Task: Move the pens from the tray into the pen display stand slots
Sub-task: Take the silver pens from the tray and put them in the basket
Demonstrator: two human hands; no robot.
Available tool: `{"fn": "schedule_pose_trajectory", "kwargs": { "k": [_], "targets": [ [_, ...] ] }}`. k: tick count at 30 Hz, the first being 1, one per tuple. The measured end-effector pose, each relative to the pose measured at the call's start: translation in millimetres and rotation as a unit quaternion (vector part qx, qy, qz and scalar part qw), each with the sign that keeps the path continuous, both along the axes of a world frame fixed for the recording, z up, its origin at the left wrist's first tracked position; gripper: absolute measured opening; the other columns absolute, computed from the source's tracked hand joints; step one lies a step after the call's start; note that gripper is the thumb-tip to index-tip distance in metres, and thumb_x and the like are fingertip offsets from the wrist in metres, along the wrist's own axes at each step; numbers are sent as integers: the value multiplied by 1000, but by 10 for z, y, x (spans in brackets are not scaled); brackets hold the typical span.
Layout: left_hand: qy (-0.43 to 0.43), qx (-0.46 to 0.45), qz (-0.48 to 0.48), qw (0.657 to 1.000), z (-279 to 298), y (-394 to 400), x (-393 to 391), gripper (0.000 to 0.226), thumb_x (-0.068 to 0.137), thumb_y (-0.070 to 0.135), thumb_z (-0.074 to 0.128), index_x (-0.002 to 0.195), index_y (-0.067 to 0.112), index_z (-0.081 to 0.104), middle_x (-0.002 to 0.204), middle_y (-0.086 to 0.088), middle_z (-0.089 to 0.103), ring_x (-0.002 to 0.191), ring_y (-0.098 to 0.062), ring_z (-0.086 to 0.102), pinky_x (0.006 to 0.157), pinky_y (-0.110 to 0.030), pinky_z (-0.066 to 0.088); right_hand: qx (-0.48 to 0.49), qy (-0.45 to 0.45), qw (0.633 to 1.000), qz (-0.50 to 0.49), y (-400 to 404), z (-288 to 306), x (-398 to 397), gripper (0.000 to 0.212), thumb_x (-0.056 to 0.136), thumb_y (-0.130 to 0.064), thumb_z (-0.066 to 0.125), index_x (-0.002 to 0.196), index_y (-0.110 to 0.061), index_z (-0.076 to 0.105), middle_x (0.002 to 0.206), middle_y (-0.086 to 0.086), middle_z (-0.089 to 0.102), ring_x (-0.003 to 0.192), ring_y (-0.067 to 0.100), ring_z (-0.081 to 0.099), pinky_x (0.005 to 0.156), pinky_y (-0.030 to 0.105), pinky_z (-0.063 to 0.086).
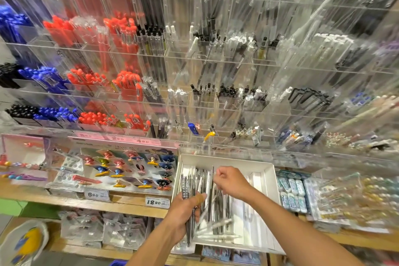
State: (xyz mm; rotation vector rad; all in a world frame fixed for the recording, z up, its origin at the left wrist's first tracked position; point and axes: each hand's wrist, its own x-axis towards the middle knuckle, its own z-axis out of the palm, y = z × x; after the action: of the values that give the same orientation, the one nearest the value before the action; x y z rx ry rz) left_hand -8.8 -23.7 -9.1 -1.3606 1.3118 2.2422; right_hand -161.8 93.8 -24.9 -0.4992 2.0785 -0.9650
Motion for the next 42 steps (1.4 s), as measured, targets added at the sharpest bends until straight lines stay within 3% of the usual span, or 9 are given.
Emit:
{"fn": "schedule_pose_trajectory", "kwargs": {
  "k": [7, 10, 15, 18, 22, 27, 31, 37, 42],
  "targets": [
    [52, -27, -70, 996, 112, 65, -29, 61, 55, 38, 93, 105, 14, 66, 92, -5, 78, 81, -24, 66, 73, -35, 50, -98, -128, 987, -19, -106, 237, 161, 20, 85, -13, 59, 66, -17, 59, 57, 0, 63, 45, 10, 52, 47, 20, 41],
    [57, 4, -38, 998, 93, 16, -9, 41, 72, 17, 84, 104, 0, 66, 72, -6, 70, 59, -20, 62, 61, -30, 49, -90, -158, 983, -28, -14, 198, 89, 12, 88, -22, 66, 78, -16, 67, 66, 2, 67, 46, 10, 52, 46, 20, 41],
    [57, 66, -15, 996, 86, -54, 33, 33, 84, -2, 70, 113, -8, 54, 72, -14, 64, 57, -20, 56, 52, -31, 50, 138, 43, 988, -46, 259, -129, -21, 20, 91, -20, 59, 109, -17, 66, 108, 0, 65, 84, 17, 65, 77, 29, 51],
    [52, 68, -9, 996, 60, -74, 57, 37, 85, -5, 67, 118, -6, 51, 83, -19, 68, 63, -23, 60, 57, -33, 53, 208, 49, 976, 44, 319, -300, 49, 39, 94, -14, 53, 133, -17, 55, 136, 6, 56, 111, 22, 61, 94, 29, 47],
    [47, 69, -8, 996, 7, -96, 63, 39, 84, -4, 68, 119, -6, 50, 86, -19, 68, 62, -22, 60, 58, -33, 52, 235, 96, 964, 77, 222, -417, 146, 48, 96, -14, 53, 143, -19, 45, 144, 6, 50, 125, 23, 53, 103, 31, 42],
    [47, 69, -13, 996, -46, -107, 76, 38, 83, -1, 71, 116, -7, 53, 77, -13, 68, 59, -19, 58, 55, -31, 51, 290, 169, 935, 112, 125, -480, 278, 31, 96, -24, 55, 127, -17, 56, 126, 5, 58, 107, 23, 60, 91, 35, 51],
    [47, 74, -9, 996, -69, -129, 92, 40, 82, 2, 74, 116, -4, 53, 76, -12, 67, 59, -19, 58, 55, -32, 51, 250, 149, 956, 32, 66, -449, 221, 22, 88, -29, 70, 108, -19, 65, 118, 1, 51, 97, 18, 58, 83, 26, 48],
    [54, 75, -9, 996, -33, -111, 89, 61, 71, 8, 83, 120, -4, 49, 70, -12, 65, 58, -20, 58, 54, -32, 51, 119, 13, 993, 14, 108, -111, 117, 14, 87, -19, 72, 86, -5, 70, 94, 8, 72, 87, 17, 67, 82, 26, 53],
    [68, 69, -6, 995, 56, -114, 25, 94, 51, 21, 96, 125, 2, 41, 72, -12, 69, 60, -21, 61, 55, -33, 54, -78, -91, 991, -53, 103, 422, 62, 14, 84, -16, 75, 89, -7, 66, 71, 0, 68, 62, 10, 62, 60, 22, 49]
  ]
}}
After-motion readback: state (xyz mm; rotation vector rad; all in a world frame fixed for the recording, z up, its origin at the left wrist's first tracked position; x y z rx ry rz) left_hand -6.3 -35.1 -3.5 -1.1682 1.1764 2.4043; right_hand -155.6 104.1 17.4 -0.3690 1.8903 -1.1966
